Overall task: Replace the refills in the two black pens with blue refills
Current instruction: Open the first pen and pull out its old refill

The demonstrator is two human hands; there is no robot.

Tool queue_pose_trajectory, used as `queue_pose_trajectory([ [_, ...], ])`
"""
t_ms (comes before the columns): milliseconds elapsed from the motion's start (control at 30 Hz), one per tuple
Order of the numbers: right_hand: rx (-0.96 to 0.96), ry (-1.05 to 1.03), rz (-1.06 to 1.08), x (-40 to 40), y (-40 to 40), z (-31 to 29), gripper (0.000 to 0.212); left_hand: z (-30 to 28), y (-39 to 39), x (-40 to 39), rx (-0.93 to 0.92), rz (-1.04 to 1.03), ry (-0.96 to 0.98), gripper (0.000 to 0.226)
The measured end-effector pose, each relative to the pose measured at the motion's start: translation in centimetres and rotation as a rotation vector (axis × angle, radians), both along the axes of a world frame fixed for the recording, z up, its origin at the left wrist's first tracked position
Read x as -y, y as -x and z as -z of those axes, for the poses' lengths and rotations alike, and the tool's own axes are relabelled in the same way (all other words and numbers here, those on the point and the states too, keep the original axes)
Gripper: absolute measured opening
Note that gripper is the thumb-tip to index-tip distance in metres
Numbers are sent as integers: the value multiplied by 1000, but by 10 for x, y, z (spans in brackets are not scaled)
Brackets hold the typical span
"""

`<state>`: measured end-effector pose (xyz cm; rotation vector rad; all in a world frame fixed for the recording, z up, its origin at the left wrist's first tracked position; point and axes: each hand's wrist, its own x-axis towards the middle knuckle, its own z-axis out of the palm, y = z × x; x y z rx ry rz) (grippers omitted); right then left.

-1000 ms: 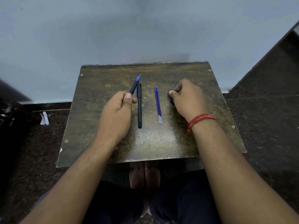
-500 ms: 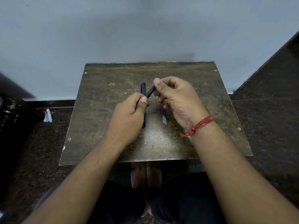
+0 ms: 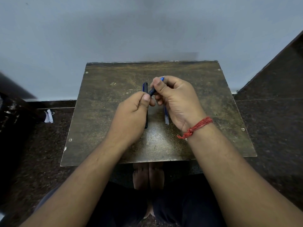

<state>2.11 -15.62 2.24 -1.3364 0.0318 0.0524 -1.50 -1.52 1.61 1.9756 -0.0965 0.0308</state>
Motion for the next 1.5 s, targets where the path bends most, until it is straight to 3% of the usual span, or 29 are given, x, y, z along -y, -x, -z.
queue_pose_trajectory([
  [133,48,-43,-32,3,1,-6,17,-4,0,4,-117,73,239,34],
  [267,70,-92,-49,4,1,-9,18,-5,-1,6,-268,185,619,37],
  [333,70,-84,-59,3,0,-9,16,-4,-2,5,-279,201,661,35],
  [600,17,111,79,2,0,-2,12,6,-2,0,-129,36,208,34],
  [733,-19,-22,28,4,0,-4,3,6,-2,-1,-136,37,217,34],
  [900,-98,-189,-64,9,0,-7,19,7,-3,-2,-146,27,221,34],
  [1133,-106,45,2,9,0,-2,13,5,-2,-2,-129,15,157,34],
  [1267,-107,8,-27,11,0,-4,4,3,-1,-2,-129,12,144,35],
  [1500,-151,-144,-20,14,0,-9,16,4,-1,-3,-121,5,111,32],
])
